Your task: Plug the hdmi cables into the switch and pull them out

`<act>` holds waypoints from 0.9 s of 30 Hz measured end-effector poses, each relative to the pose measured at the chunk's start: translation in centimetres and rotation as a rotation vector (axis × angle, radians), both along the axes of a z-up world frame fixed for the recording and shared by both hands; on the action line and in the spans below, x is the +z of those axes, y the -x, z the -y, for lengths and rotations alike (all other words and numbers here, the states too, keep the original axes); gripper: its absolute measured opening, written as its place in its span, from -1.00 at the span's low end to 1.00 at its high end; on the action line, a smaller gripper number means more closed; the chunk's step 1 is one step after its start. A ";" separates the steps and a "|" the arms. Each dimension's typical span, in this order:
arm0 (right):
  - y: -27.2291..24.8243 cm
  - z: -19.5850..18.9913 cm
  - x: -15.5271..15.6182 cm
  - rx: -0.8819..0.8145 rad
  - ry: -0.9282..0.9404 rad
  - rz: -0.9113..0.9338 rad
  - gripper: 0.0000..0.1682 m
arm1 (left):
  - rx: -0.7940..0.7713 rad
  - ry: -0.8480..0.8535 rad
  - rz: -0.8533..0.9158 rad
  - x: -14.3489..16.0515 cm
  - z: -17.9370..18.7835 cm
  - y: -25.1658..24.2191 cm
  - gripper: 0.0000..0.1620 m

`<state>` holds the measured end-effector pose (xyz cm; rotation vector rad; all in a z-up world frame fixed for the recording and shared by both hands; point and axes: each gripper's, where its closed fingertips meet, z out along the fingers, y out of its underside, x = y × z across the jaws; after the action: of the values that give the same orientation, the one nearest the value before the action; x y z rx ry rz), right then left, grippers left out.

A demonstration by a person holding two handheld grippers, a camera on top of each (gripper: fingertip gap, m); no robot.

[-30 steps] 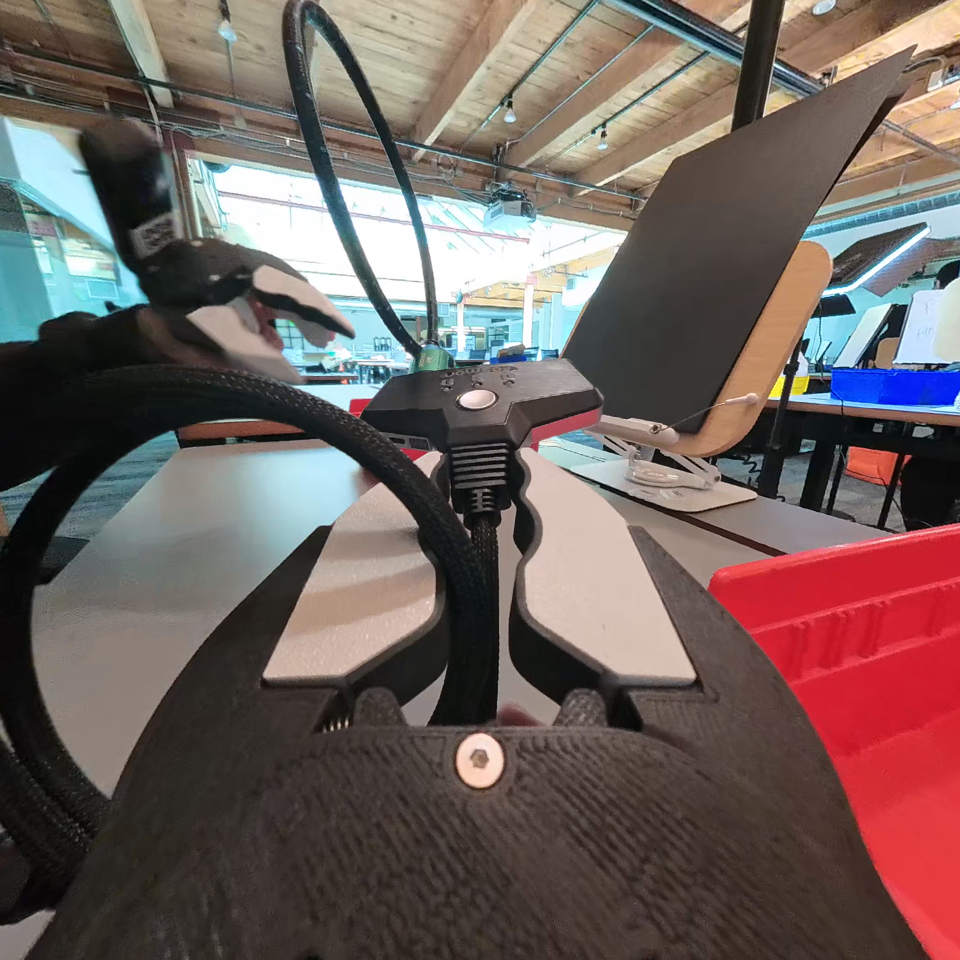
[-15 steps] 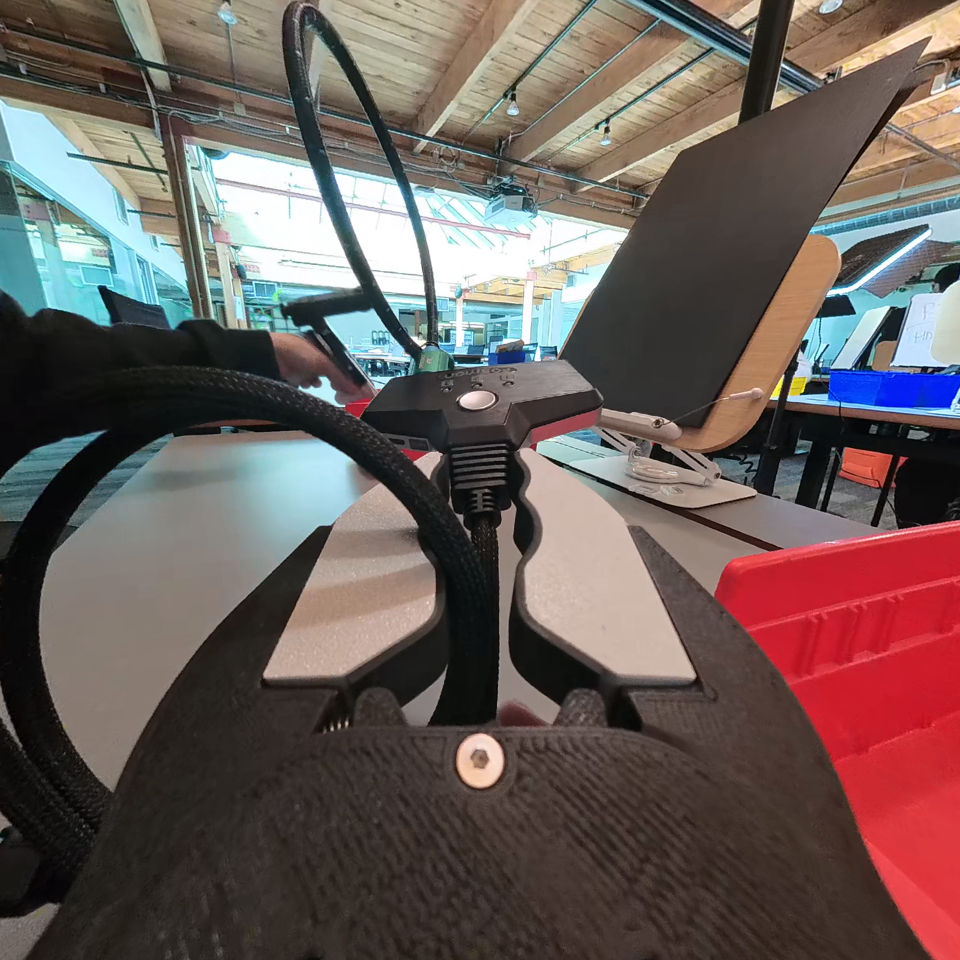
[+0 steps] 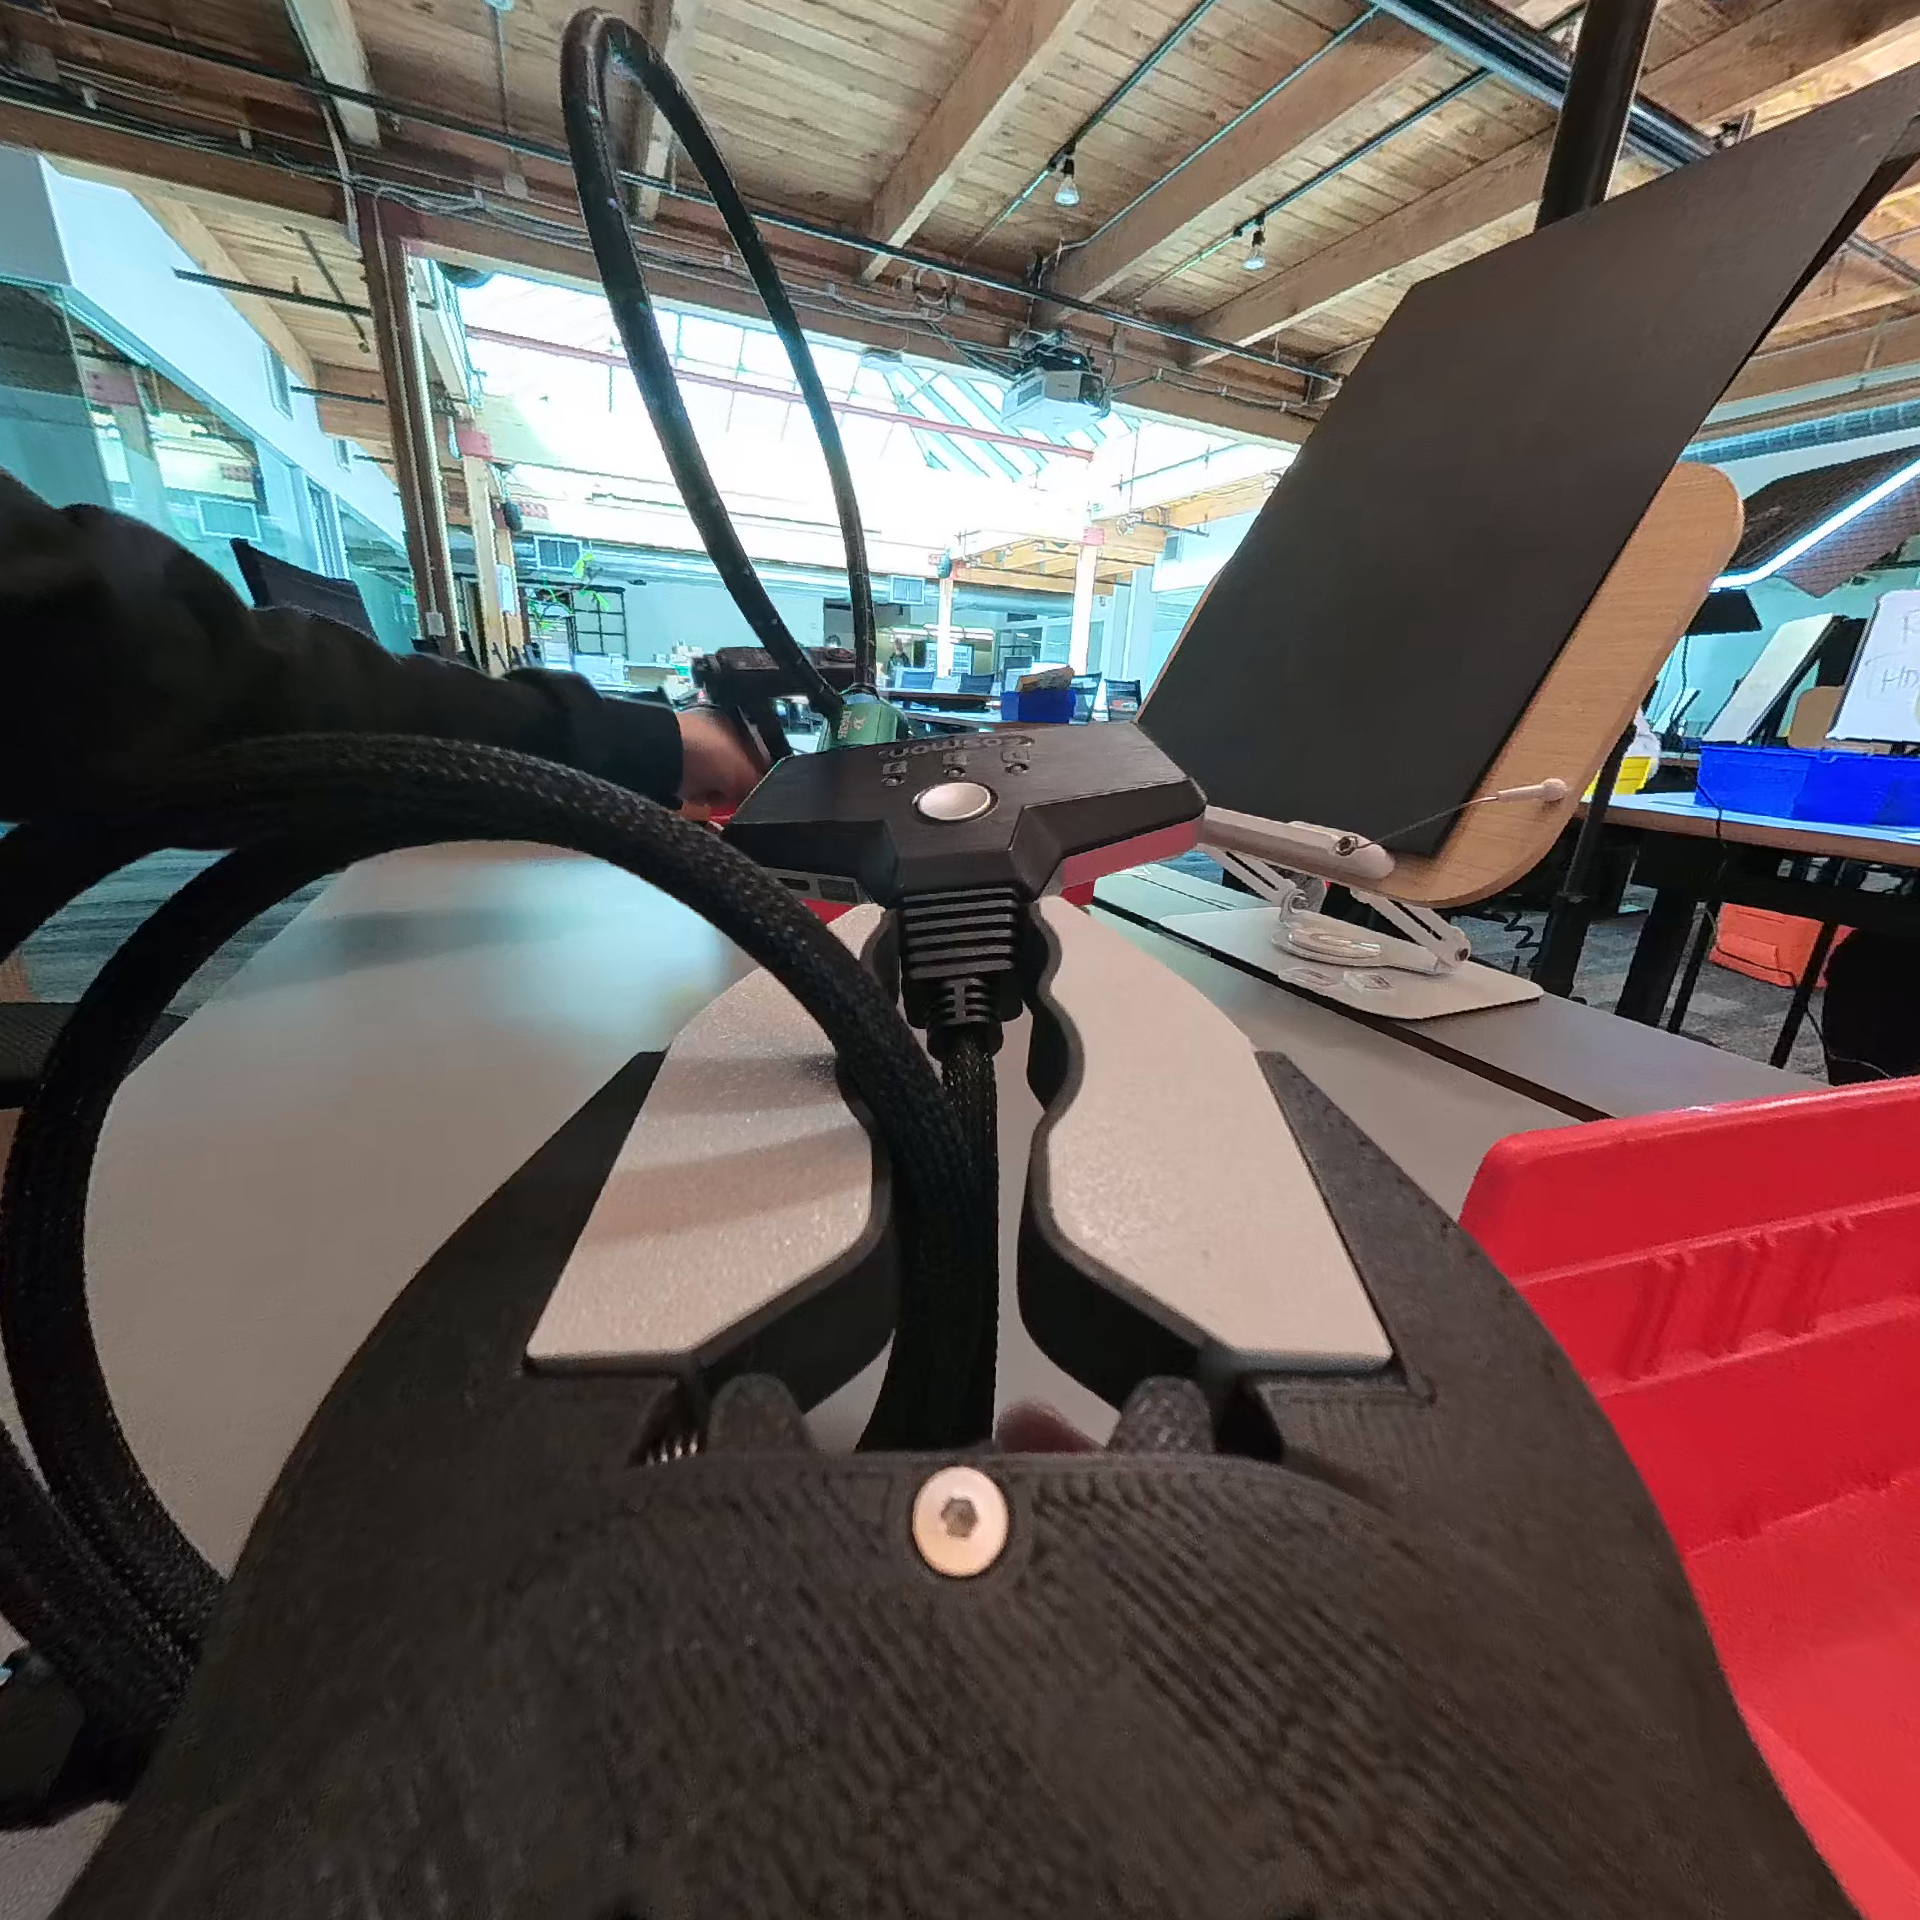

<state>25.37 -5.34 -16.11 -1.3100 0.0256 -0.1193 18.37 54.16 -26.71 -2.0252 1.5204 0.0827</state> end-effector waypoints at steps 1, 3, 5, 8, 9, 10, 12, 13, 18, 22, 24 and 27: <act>0.0 0.0 0.0 0.000 -0.003 -0.001 -0.74 | -0.005 -0.004 0.025 0.3 0.0 0.0 -0.77; -0.1 0.1 0.1 0.002 -0.009 -0.006 -0.74 | -0.035 -0.037 0.075 1.4 0.0 -0.1 -0.79; -0.1 0.2 0.1 0.004 -0.013 -0.010 -0.74 | -0.086 -0.107 0.120 3.1 0.2 -0.3 -0.80; 0.0 0.2 0.1 0.007 -0.013 -0.008 -0.74 | -0.179 -0.172 0.236 6.5 1.3 -1.0 -0.81; 0.0 0.1 0.1 0.008 -0.011 -0.008 -0.74 | -0.212 -0.192 0.278 7.9 1.8 -1.3 -0.81; 0.0 0.1 0.1 0.011 -0.008 -0.006 -0.74 | -0.249 -0.218 0.313 9.2 2.3 -1.4 -0.81; 0.1 0.1 0.0 0.012 -0.005 0.000 -0.74 | -0.343 -0.275 0.352 11.9 3.4 -1.7 -0.82; 0.2 0.0 0.0 0.015 -0.004 0.002 -0.74 | -0.404 -0.283 0.374 13.1 4.4 -1.9 -0.81; 0.5 0.0 0.0 0.038 -0.002 0.012 -0.74 | -0.919 -0.151 0.610 18.9 14.9 -2.7 -0.82; 1.4 0.0 0.0 0.092 -0.001 0.044 -0.74 | -1.256 -0.053 0.641 21.2 23.0 -1.4 -0.81; 2.1 -0.1 -0.1 0.127 0.007 0.067 -0.74 | -1.362 -0.036 0.597 21.6 25.8 -0.9 -0.82; 3.3 -0.4 -0.3 0.190 0.022 0.108 -0.74 | -1.499 -0.025 0.435 20.9 29.4 -0.3 -0.82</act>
<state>22.08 -4.99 -16.39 -1.3193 -0.1925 -0.0276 18.72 24.77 -5.84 -0.4076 2.2303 -0.8352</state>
